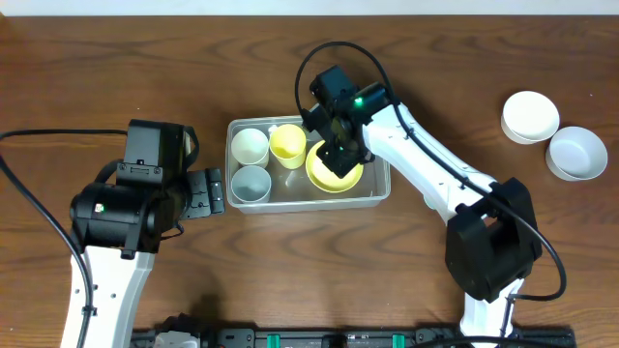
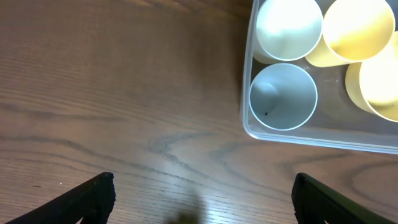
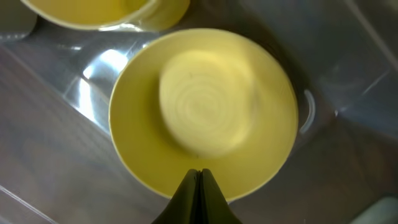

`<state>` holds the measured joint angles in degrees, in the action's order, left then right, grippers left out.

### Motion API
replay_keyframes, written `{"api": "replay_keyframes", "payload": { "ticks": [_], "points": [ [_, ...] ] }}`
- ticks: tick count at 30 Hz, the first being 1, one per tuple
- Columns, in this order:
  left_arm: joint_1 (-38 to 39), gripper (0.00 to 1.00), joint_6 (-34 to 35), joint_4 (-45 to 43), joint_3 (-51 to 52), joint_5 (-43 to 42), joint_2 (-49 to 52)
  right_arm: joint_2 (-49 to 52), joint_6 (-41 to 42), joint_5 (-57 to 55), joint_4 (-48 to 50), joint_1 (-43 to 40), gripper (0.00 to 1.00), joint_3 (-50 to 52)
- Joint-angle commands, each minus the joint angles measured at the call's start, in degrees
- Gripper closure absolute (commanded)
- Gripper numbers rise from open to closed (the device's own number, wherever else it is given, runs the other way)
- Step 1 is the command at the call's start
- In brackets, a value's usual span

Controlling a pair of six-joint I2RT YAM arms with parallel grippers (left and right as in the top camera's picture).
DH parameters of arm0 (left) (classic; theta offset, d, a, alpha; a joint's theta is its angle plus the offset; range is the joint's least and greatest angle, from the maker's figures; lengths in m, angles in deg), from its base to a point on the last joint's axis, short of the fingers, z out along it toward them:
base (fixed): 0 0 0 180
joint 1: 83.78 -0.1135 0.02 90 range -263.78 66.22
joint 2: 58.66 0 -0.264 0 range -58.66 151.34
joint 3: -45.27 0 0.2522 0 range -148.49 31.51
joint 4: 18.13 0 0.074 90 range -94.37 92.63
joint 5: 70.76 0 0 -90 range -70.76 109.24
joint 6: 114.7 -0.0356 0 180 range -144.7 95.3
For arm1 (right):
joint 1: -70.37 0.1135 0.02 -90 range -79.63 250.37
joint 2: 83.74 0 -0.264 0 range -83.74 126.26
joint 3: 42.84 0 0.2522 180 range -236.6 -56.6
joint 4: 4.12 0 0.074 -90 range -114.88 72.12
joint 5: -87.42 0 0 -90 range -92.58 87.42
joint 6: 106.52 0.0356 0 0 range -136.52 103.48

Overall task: Pack container
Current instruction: 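Carry the yellow bowl with the right gripper into the container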

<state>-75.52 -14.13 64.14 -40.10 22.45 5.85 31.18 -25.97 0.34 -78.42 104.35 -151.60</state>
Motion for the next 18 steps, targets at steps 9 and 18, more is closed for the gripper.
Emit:
{"api": "replay_keyframes", "payload": {
  "ticks": [9, 18],
  "points": [
    [-0.3, 0.09, 0.7, 0.0, 0.3, 0.3, 0.2, 5.9, 3.5, -6.4, 2.6, -1.7, 0.99, 2.2],
    [-0.4, 0.09, 0.7, 0.0, 0.3, 0.3, 0.2, 8.0, 10.5, -12.2, 2.8, -4.8, 0.99, 2.2]
  ]
}}
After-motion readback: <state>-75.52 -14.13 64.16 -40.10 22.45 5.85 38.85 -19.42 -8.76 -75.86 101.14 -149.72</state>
